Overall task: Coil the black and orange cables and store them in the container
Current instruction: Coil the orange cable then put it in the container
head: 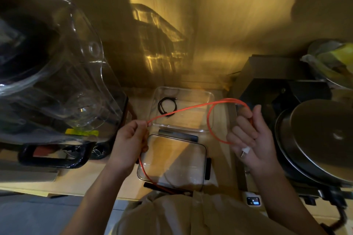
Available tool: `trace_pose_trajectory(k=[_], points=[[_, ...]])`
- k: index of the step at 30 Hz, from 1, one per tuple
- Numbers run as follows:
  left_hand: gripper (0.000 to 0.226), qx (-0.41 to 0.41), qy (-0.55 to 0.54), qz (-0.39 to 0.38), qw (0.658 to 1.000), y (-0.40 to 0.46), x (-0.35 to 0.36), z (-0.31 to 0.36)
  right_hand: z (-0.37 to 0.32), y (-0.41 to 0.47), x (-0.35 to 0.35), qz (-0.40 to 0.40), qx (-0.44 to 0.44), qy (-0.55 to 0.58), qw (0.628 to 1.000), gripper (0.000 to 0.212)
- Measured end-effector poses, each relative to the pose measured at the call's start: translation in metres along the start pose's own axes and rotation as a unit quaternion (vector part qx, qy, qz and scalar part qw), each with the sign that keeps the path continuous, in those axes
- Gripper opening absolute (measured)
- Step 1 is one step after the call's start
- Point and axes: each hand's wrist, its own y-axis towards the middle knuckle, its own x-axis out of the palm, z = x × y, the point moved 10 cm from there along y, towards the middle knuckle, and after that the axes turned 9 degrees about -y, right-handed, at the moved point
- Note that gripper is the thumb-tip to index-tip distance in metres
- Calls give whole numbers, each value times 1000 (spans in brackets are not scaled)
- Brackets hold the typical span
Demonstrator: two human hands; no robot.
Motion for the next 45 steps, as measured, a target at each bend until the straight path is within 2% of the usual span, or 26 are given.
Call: trace_pose_trajectory(k=[3, 7, 13, 15, 18, 21, 23, 26, 32, 40, 45], points=[[22, 29, 73, -24, 997, -3, 6, -3, -6, 5, -1, -5, -24, 45, 999, 41], [24, 105, 184, -66, 975, -10, 10, -9, -28, 9, -3, -1, -70, 90, 993, 43], [25, 126, 264, -93, 952, -20, -8, -37, -76, 8, -6, 51, -153, 77, 984, 39], [20, 124, 253, -71, 957, -23, -22, -41, -88, 11, 0, 55, -166, 71, 982, 39], [12, 130, 230, 6, 964, -28, -44, -35, -96, 17, 5, 74, -175, 42, 981, 41], [18, 165, 241, 82, 953, -37, -62, -21, -90, 23, 4, 118, -171, -25, 978, 40], [14, 191, 269, 96, 939, -41, -65, -10, -78, 27, 4, 136, -157, -75, 975, 39], [7, 249, 331, 61, 908, -48, -55, 9, -56, 33, 7, 128, -132, -105, 977, 39], [17, 325, 408, -43, 852, -58, -24, 24, -33, 33, -1, 155, -98, -137, 973, 40], [20, 365, 352, -101, 856, -78, 4, 48, -19, 29, -12, 167, -65, -151, 972, 37], [22, 380, 320, -142, 857, -88, 24, 64, -8, 27, -13, 179, -40, -220, 958, 38]])
